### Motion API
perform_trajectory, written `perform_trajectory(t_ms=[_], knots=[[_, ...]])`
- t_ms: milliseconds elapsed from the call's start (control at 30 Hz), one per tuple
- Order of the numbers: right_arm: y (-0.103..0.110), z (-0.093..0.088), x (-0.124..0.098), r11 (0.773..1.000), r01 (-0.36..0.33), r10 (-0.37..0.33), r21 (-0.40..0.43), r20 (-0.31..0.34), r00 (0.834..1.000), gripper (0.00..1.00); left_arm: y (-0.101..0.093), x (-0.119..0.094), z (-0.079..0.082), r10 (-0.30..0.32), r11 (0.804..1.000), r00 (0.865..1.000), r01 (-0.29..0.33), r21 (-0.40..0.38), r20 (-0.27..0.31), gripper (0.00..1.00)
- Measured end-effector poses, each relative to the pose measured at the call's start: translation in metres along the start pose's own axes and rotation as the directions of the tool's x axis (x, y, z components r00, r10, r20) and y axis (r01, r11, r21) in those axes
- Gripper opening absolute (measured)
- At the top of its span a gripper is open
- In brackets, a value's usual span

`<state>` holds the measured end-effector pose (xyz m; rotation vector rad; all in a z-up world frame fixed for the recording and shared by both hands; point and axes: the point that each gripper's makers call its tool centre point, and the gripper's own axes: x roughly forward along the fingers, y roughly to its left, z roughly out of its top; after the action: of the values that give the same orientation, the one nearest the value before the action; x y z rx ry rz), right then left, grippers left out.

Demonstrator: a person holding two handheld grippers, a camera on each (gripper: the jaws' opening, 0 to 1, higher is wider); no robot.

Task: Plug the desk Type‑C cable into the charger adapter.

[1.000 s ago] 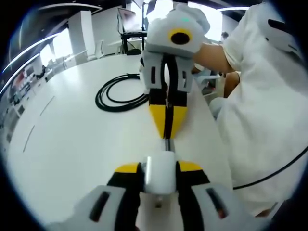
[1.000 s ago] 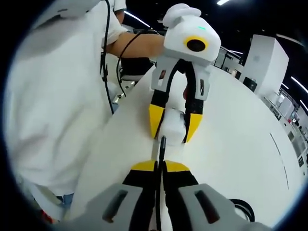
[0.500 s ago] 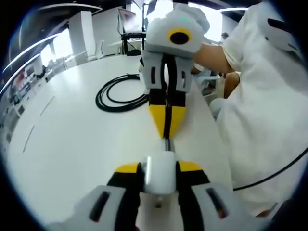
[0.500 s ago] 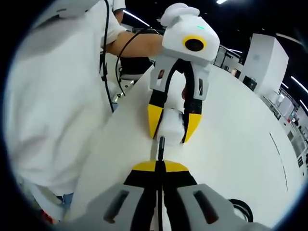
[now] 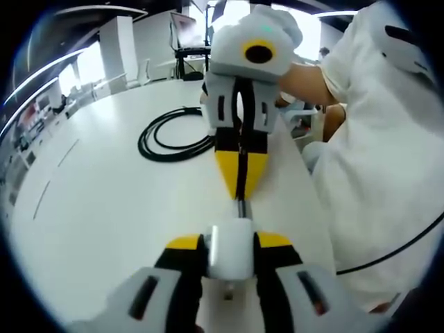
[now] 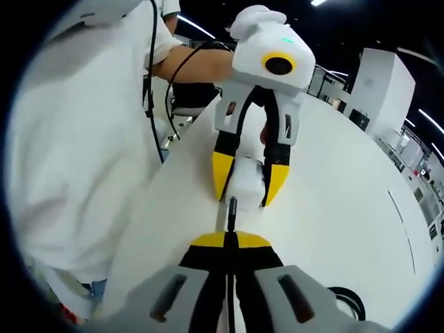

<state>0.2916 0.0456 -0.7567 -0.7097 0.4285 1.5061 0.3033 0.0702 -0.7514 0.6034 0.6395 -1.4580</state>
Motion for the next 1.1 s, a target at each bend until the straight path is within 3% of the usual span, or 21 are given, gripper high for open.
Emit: perform_trajectory(t_ms=[767, 800, 833, 1100], knots=[[-0.0007, -0.0008, 0.0023, 1.000, -0.001, 0.001, 0.016, -0.030, 1.000, 0.00, -0.0023, 0.0007, 0.0007, 0.006, 1.000, 1.000, -0.006, -0.013, -0.001, 0.25], [0.0040, 0.0061, 0.0065, 1.000, -0.028, 0.028, 0.013, 0.007, 1.000, 0.00, -0.0037, 0.0020, 0.0030, -0.002, 1.000, 1.000, 0.002, -0.002, 0.011, 0.25], [-0.0015, 0.0006, 0.0040, 1.000, 0.000, 0.001, 0.009, -0.026, 1.000, 0.00, -0.0026, 0.0007, 0.0013, 0.006, 1.000, 1.000, -0.006, -0.005, 0.002, 0.25], [-0.0031, -0.0015, 0.0042, 1.000, -0.003, 0.003, 0.011, -0.024, 1.000, 0.00, -0.0028, 0.0023, 0.0011, 0.005, 1.000, 1.000, -0.005, -0.007, -0.004, 0.25]])
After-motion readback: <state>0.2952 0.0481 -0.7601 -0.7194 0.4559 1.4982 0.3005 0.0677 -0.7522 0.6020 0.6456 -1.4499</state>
